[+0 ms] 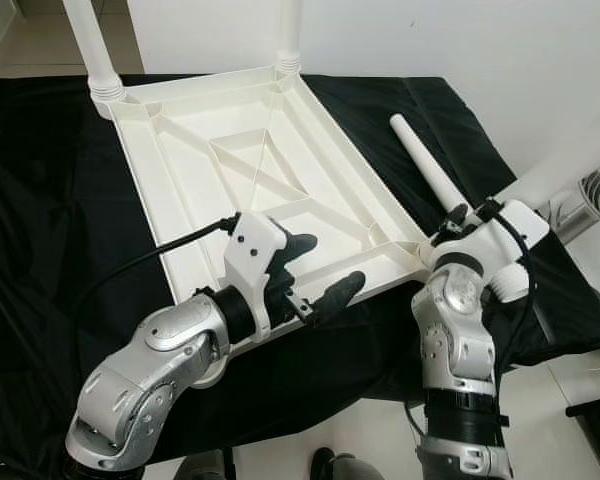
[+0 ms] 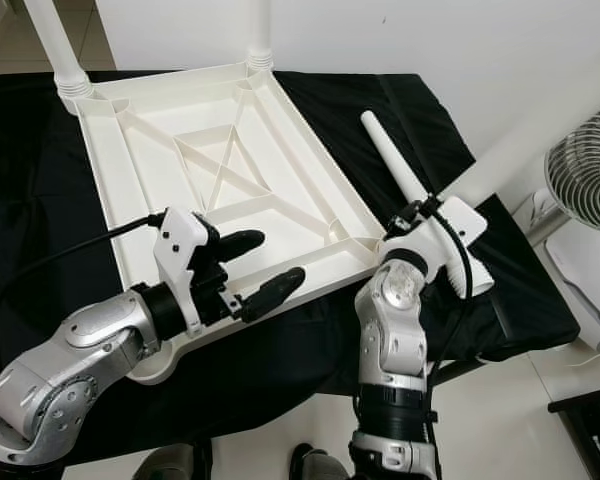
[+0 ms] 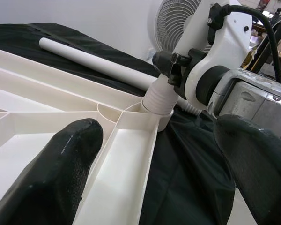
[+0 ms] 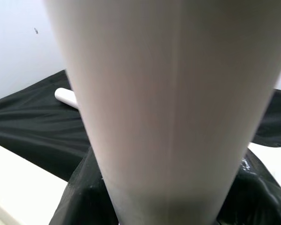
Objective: Building children table
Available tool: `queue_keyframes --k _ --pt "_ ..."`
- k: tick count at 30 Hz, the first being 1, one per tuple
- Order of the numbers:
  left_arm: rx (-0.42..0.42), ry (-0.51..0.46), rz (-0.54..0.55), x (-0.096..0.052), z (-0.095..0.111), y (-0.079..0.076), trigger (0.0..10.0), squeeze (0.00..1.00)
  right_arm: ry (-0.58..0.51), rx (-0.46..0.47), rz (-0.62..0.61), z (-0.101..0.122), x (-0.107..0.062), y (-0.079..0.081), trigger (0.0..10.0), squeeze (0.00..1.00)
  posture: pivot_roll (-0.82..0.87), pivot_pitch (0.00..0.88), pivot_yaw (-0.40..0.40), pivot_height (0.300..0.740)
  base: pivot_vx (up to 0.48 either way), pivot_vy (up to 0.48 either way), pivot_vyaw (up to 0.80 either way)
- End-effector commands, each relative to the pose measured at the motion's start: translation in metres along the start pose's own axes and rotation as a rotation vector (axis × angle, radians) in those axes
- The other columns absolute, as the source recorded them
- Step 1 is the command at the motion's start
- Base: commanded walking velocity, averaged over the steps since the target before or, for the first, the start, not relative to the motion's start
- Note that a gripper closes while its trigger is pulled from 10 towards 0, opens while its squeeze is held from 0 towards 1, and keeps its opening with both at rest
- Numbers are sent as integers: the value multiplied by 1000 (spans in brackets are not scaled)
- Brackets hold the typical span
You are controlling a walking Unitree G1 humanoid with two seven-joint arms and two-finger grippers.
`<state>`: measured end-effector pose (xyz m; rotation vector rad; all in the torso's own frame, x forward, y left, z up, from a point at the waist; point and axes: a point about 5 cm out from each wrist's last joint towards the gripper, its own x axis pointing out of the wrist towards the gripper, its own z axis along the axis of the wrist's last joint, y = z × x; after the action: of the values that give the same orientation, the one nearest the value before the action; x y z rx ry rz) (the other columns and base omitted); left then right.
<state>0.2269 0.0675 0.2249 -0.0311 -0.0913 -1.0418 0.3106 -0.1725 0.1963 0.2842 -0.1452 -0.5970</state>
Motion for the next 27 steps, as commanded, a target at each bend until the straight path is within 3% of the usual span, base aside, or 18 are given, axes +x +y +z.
queue_keyframes --k 1,10,20,25,27 --pt "-5 0 7 0 0 -4 10000 0 210 -82 -109 -41 2 -23 10000 0 78 220 -58 740 0 0 0" --pt "-7 -4 14 -1 -1 -5 10000 0 296 -139 -115 -50 6 -23 10000 0 81 213 -72 740 0 0 0" --pt "-9 -6 11 -1 -1 -6 10000 0 302 -184 -91 -51 10 -21 10000 0 80 207 -75 740 0 0 0" --pt "-7 -7 10 0 -1 -7 10000 0 314 -232 -83 -53 12 -21 10000 0 80 202 -76 740 0 0 0" --pt "-6 -9 8 0 -1 -7 10000 0 305 -298 -67 -54 14 -21 10000 0 80 202 -76 740 0 0 0"
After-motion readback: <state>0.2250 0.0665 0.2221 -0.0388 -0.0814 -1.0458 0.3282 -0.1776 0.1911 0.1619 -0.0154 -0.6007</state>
